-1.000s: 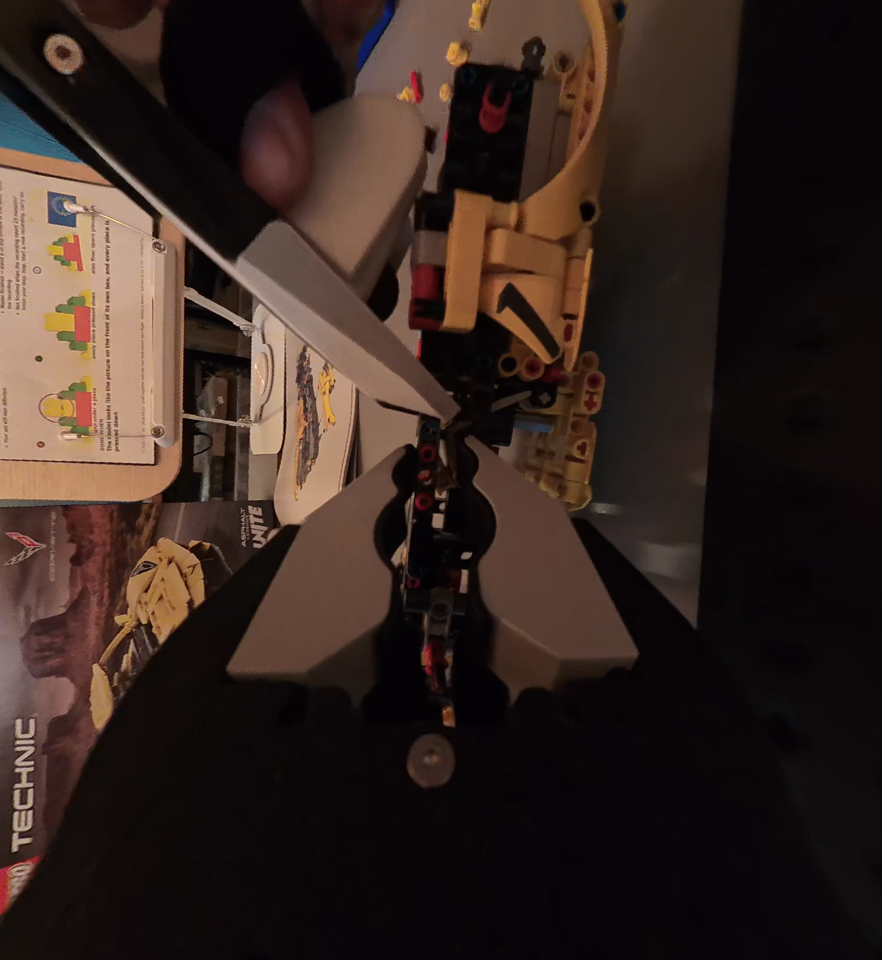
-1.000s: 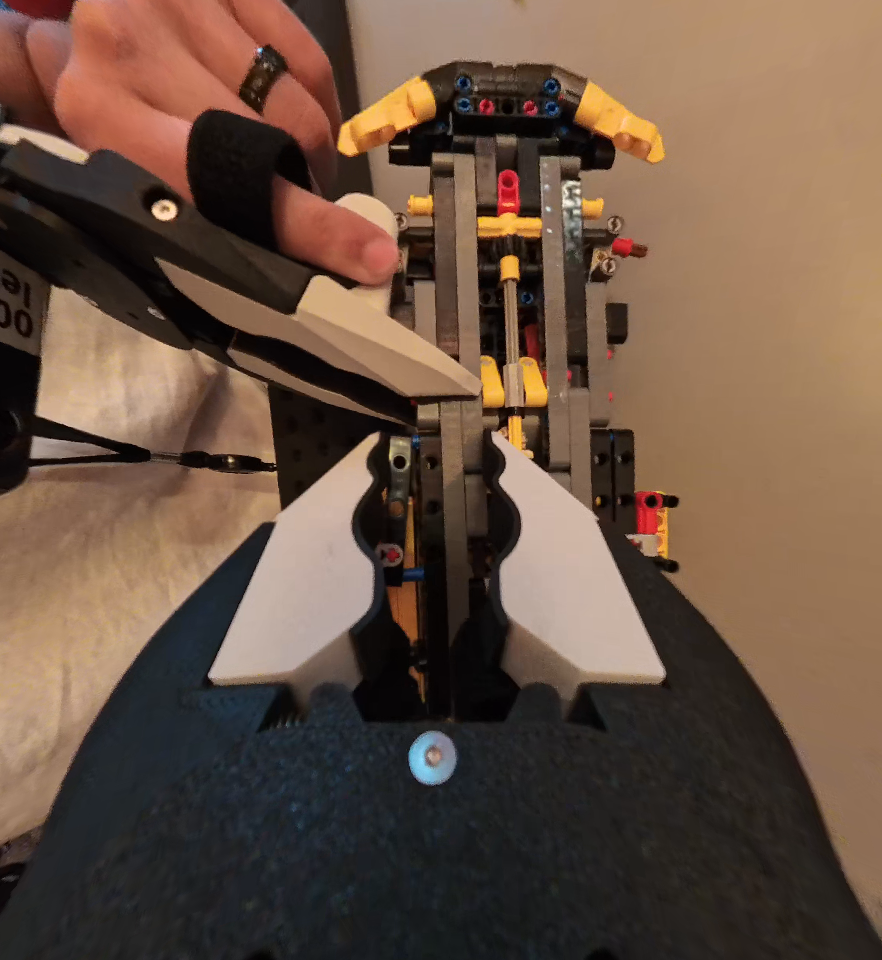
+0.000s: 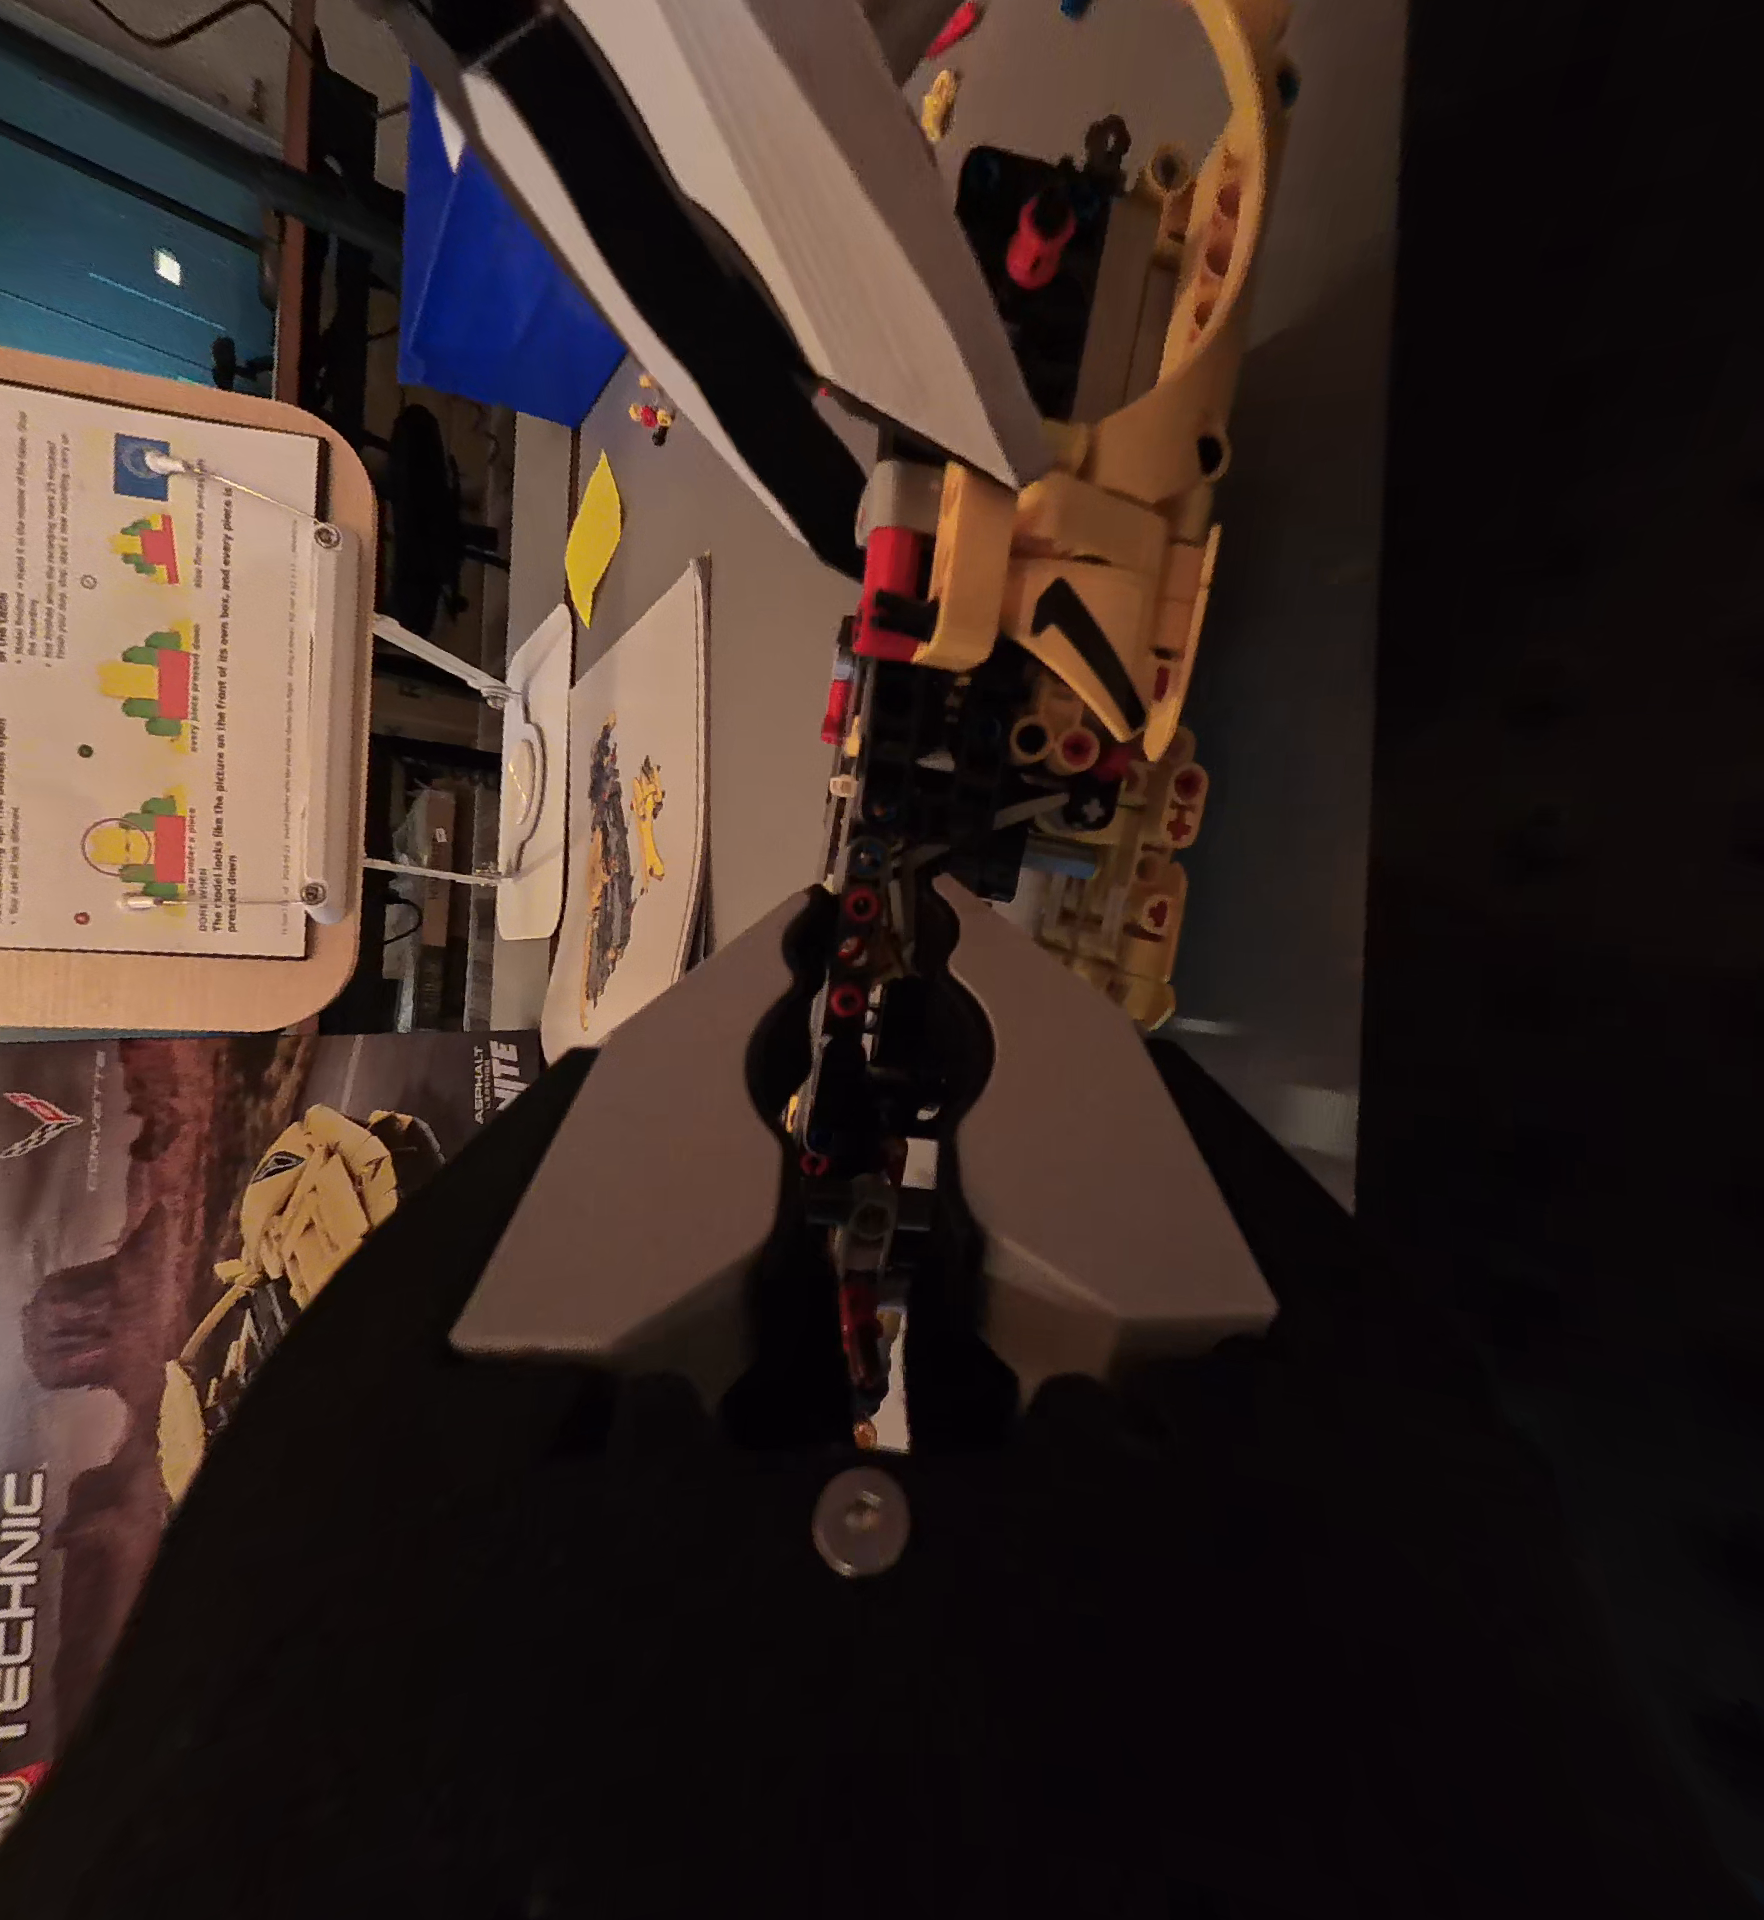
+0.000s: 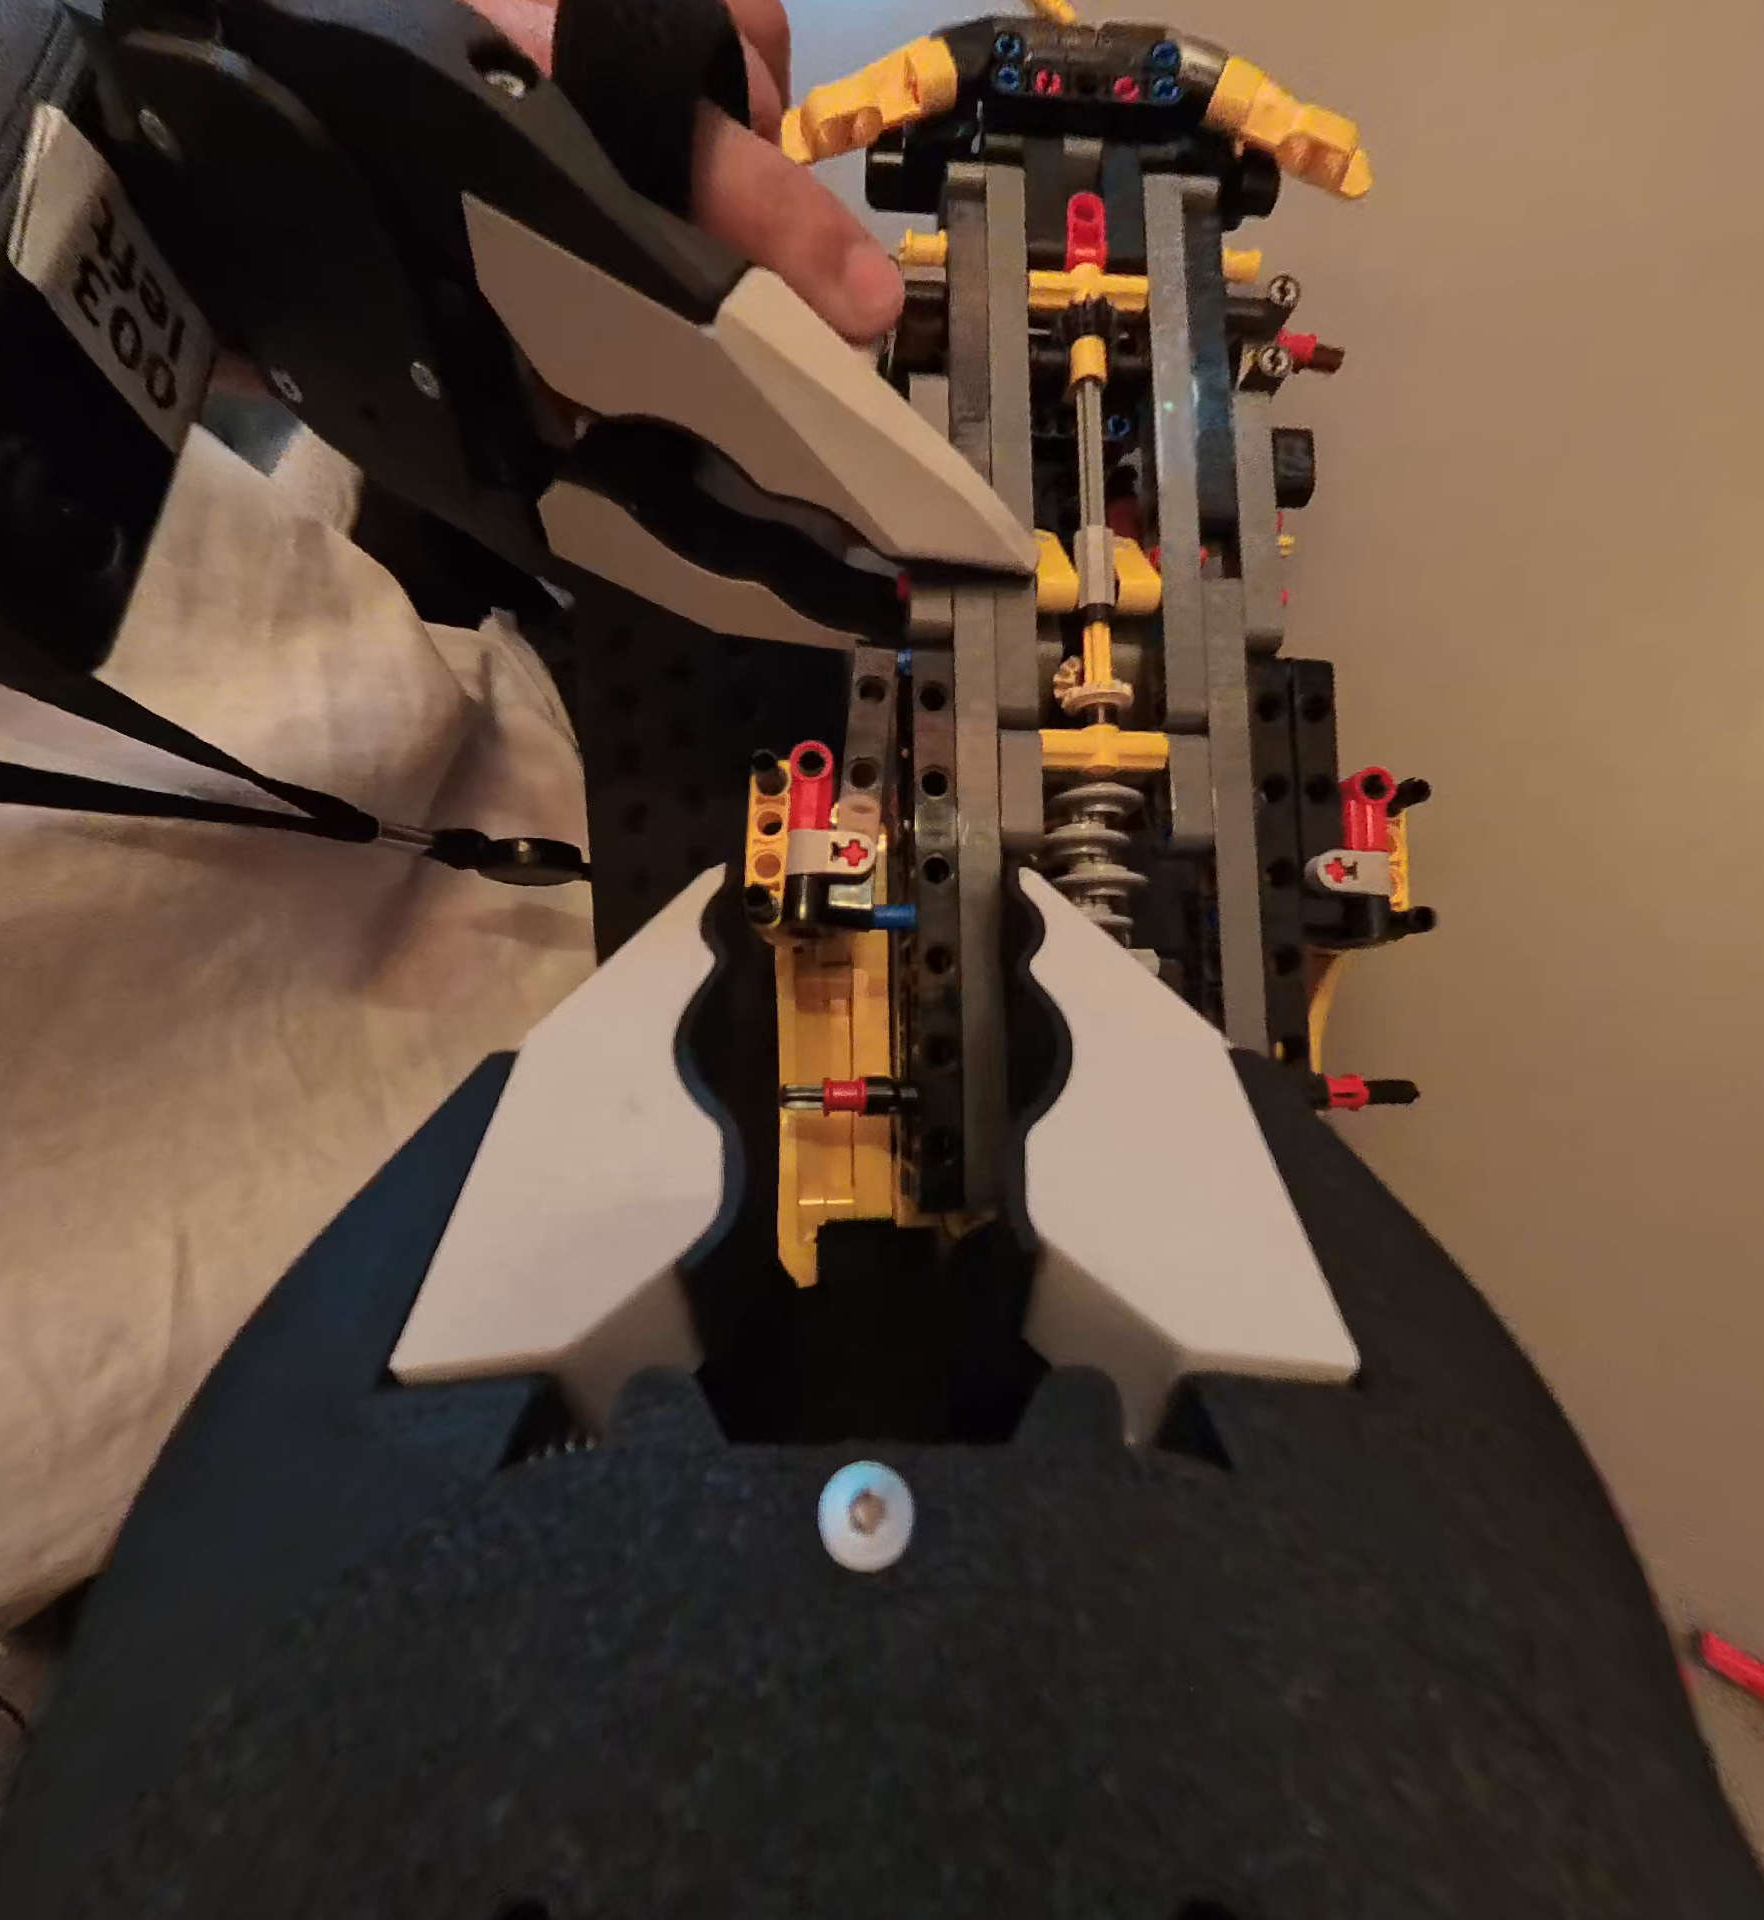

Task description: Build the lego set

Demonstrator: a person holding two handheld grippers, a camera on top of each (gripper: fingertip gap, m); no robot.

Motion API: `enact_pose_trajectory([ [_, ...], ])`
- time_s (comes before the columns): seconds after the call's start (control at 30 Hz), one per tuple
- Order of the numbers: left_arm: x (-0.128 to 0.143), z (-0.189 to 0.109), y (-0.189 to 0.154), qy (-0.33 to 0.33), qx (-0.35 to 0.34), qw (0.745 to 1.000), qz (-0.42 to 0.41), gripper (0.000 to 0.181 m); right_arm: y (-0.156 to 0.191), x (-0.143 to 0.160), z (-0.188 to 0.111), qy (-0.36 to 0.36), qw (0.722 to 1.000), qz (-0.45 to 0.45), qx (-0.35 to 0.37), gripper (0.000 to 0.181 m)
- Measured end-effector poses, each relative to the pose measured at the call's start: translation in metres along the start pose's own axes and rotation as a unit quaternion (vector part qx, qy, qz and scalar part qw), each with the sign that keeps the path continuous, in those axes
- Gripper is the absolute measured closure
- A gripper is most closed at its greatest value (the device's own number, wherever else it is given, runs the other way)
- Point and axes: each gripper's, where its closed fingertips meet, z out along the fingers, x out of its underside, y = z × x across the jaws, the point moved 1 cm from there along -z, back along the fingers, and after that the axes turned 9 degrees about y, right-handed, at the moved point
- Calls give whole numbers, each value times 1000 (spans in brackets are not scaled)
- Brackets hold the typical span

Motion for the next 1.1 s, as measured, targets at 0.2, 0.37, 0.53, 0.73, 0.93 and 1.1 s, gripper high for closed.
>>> enact_pose_trajectory([
  [0.2, -2, 0, 0, 7, -8, 1000, 7, 167, 0, 2, 0, -7, 1000, 5, -9, 134],
  [0.37, -3, -1, -1, 7, -12, 1000, 7, 167, 1, 3, -1, -19, 1000, -8, -20, 135],
  [0.53, -3, -1, -1, 8, -20, 1000, 14, 167, 1, 2, -1, -47, 998, -8, -39, 135],
  [0.73, -4, -2, -3, -21, 3, 1000, -11, 166, 10, -2, -14, -61, 997, -19, -33, 130],
  [0.93, -5, -2, -3, -30, 16, 999, -5, 166, 15, 4, -19, -64, 982, -147, 97, 132],
  [1.1, -4, 1, 1, -37, 48, 998, -11, 166, 24, 1, -11, -56, 959, -203, 190, 137],
])
